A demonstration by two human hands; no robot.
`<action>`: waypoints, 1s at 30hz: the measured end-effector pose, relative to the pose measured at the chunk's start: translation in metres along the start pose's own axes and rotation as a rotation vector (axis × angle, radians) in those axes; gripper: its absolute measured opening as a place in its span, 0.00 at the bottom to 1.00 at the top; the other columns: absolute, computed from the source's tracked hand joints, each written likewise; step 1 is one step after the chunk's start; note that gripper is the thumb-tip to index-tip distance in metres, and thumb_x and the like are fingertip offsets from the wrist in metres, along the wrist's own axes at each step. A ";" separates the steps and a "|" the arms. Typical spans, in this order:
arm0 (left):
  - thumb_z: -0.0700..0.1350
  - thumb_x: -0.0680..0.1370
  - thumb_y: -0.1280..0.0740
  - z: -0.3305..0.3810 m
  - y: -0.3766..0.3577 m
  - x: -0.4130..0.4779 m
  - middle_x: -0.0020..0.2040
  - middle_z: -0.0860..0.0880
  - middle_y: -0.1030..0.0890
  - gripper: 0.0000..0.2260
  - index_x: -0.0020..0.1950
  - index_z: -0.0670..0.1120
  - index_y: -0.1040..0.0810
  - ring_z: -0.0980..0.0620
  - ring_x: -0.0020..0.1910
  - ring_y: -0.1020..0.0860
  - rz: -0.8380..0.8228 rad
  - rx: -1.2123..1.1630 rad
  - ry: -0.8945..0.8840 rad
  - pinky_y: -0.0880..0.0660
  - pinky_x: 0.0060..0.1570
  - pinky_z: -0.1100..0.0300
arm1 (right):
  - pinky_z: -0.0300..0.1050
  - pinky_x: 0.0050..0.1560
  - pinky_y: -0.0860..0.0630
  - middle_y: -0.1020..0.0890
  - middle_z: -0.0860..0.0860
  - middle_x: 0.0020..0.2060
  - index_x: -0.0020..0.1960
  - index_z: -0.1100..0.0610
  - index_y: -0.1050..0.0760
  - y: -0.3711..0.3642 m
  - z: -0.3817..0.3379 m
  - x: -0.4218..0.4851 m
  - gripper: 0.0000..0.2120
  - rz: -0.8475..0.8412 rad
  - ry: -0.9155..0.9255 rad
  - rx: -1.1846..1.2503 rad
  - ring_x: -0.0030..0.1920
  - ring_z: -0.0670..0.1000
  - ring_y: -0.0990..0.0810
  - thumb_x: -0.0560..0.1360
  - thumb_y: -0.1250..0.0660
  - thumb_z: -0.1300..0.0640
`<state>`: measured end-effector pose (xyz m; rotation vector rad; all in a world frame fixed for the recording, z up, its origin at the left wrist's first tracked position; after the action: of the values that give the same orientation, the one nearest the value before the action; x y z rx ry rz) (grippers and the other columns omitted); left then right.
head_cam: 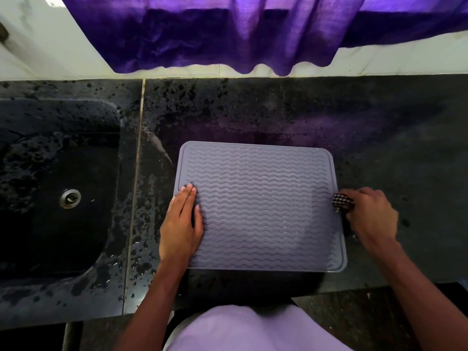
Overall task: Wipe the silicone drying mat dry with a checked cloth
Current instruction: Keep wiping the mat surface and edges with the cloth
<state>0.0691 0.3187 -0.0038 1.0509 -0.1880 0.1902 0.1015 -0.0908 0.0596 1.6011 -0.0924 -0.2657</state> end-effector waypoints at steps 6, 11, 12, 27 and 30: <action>0.46 0.84 0.42 -0.001 -0.002 0.000 0.74 0.44 0.26 0.21 0.75 0.38 0.27 0.48 0.73 0.28 -0.002 0.016 0.005 0.29 0.72 0.49 | 0.51 0.42 0.24 0.18 0.52 0.45 0.53 0.48 0.21 0.023 -0.031 0.002 0.18 0.073 0.018 0.152 0.47 0.58 0.22 0.67 0.29 0.64; 0.46 0.84 0.42 -0.001 -0.002 0.001 0.74 0.44 0.26 0.21 0.75 0.39 0.28 0.48 0.74 0.28 -0.010 0.008 0.001 0.30 0.73 0.51 | 0.45 0.50 0.27 0.18 0.49 0.52 0.59 0.52 0.20 -0.004 -0.126 -0.013 0.25 0.056 0.289 0.252 0.53 0.52 0.24 0.65 0.25 0.66; 0.46 0.84 0.42 0.000 -0.001 0.001 0.74 0.44 0.26 0.21 0.75 0.39 0.28 0.48 0.74 0.28 -0.009 0.010 -0.002 0.30 0.73 0.51 | 0.47 0.49 0.25 0.18 0.50 0.52 0.60 0.53 0.21 -0.013 -0.135 -0.016 0.26 0.047 0.320 0.205 0.53 0.53 0.24 0.63 0.24 0.66; 0.40 0.83 0.39 -0.012 0.013 -0.002 0.70 0.44 0.22 0.17 0.70 0.36 0.23 0.50 0.70 0.25 0.052 -0.147 0.128 0.36 0.74 0.66 | 0.54 0.37 0.24 0.19 0.56 0.46 0.53 0.55 0.19 0.009 -0.017 -0.005 0.15 0.066 0.016 0.054 0.48 0.63 0.26 0.66 0.28 0.63; 0.37 0.84 0.41 -0.020 0.020 -0.009 0.70 0.43 0.22 0.16 0.70 0.36 0.24 0.47 0.69 0.25 0.055 -0.139 0.170 0.42 0.75 0.70 | 0.51 0.42 0.24 0.19 0.52 0.49 0.56 0.51 0.21 0.011 -0.065 -0.019 0.23 0.043 0.113 0.181 0.50 0.58 0.25 0.63 0.27 0.67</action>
<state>0.0572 0.3449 0.0010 0.8876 -0.0752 0.3111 0.0990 -0.0242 0.0743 1.7885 -0.0653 -0.1354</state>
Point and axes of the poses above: each hand's wrist, its own x-axis towards the middle knuckle, its own y-axis out of the back of the hand, z = x × y, the point moved 9 cm from there along x, towards the middle knuckle
